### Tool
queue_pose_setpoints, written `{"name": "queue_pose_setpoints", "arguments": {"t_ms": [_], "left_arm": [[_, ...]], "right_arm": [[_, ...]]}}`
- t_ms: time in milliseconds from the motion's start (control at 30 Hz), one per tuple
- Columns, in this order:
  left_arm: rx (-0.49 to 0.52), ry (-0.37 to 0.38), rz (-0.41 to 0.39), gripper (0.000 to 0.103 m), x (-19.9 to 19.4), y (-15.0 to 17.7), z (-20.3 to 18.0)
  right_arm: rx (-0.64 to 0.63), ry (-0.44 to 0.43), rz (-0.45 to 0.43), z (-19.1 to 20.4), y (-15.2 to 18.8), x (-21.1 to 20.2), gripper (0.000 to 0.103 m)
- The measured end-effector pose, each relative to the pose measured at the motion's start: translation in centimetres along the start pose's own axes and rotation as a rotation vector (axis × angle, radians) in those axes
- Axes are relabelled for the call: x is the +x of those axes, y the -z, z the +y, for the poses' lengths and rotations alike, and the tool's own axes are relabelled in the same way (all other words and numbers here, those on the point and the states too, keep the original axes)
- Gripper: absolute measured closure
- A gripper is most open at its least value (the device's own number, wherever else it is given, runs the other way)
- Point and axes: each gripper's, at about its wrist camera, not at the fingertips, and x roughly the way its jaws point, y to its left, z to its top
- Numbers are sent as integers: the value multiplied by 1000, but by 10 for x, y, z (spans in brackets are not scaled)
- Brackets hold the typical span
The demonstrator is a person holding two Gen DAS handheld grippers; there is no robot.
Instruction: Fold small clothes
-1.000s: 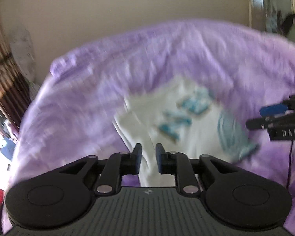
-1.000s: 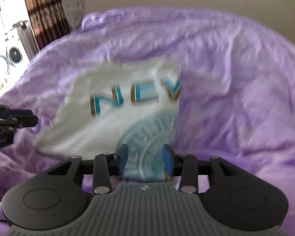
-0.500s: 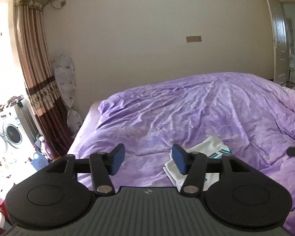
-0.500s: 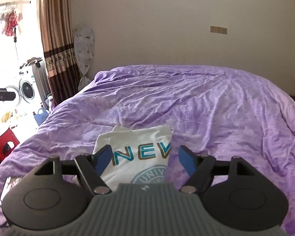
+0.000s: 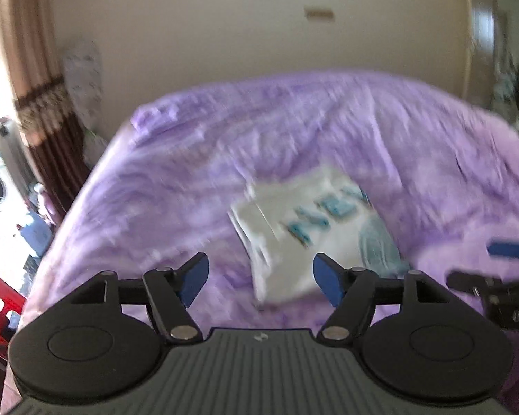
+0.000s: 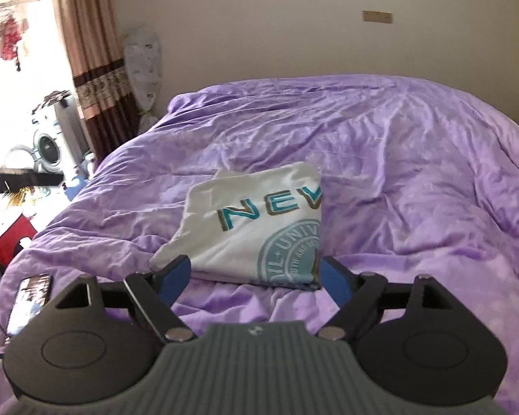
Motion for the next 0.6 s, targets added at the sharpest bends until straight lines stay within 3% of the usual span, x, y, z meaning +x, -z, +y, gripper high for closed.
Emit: {"name": "queue_pose_setpoints", "arguments": {"t_ms": [100,367,600], "left_arm": [[-1,1,55,15,17,18,-10],[-14,-3,158,15,48,49,-24],[-5,9,165,15,47,50,-26]], "right_arm": [[-17,29,26,4,6,10,24],[-52,67,70,9,21,37,22],[-53,65,83,9,24,42,22]]}}
